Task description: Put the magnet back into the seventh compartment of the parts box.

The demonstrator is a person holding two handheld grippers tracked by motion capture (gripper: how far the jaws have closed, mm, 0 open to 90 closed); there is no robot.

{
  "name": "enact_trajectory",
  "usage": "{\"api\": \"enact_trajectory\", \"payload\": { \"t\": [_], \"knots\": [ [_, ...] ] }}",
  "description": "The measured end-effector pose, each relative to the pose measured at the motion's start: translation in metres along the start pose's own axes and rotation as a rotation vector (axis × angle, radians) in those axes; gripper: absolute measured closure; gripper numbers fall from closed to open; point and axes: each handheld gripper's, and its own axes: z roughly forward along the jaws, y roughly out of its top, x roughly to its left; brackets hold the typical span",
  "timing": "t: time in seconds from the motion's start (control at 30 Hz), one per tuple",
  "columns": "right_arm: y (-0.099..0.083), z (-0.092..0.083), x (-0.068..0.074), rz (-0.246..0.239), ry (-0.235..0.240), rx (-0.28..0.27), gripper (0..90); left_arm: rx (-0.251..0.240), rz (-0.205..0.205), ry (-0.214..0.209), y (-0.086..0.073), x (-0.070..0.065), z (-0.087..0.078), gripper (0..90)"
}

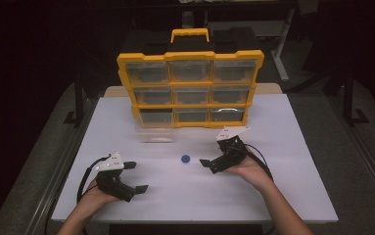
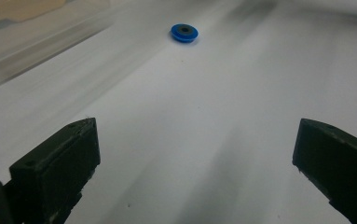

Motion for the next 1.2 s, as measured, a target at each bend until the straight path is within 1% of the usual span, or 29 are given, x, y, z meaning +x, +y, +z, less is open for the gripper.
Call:
{"api": "enact_trajectory", "payload": {
  "t": [0.03,0.07,0.13,0.3,0.33,0.37,0.5,0.53,0.63,0.8,0.9,1.0,1.13,1.2],
  "knots": [
    [0.001,0.002,0.000,0.008,0.006,0.002,0.0,0.003,0.000,0.002,0.000,0.000,0.000,0.6],
    [0.001,0.002,0.000,0.008,0.006,0.002,0.0,0.003,-0.008,0.003,0.000,0.000,0.000,0.6],
    [0.001,0.002,0.000,0.008,0.007,0.003,0.0,0.004,-0.007,0.003,0.000,0.000,0.000,0.5],
    [0.006,0.006,0.001,-0.004,0.014,0.004,0.0,0.001,0.002,0.011,0.000,0.002,0.000,0.5],
    [0.007,0.006,0.001,-0.003,0.014,0.004,0.0,0.001,0.002,0.011,0.000,0.002,0.000,0.6],
    [0.008,0.007,0.000,-0.013,0.014,0.001,0.0,-0.001,0.000,0.011,0.000,0.002,0.000,0.5],
    [0.011,0.010,0.002,-0.014,0.018,0.004,0.0,-0.002,0.000,0.012,0.000,0.002,0.000,0.6],
    [0.012,0.011,0.002,-0.021,0.019,0.002,0.0,-0.001,0.003,0.011,0.000,0.002,0.000,0.5],
    [0.014,0.013,0.003,-0.016,0.023,0.002,0.0,-0.001,0.003,0.010,0.000,0.002,0.000,0.5],
    [0.017,0.017,0.003,-0.025,0.024,0.006,0.0,-0.003,-0.005,0.007,0.000,0.001,0.000,0.5],
    [0.020,0.019,0.004,-0.022,0.029,0.008,0.0,0.000,-0.005,0.004,0.000,0.001,0.000,0.5],
    [0.022,0.021,0.004,-0.037,0.032,0.010,0.0,0.004,-0.005,0.004,0.000,0.001,-0.001,0.5],
    [0.023,0.022,0.005,-0.035,0.034,0.011,0.0,0.005,-0.007,0.003,0.000,0.001,-0.001,0.5],
    [0.027,0.025,0.005,-0.039,0.036,0.009,0.0,-0.003,-0.013,0.003,0.000,0.000,0.000,0.5]
  ]
}}
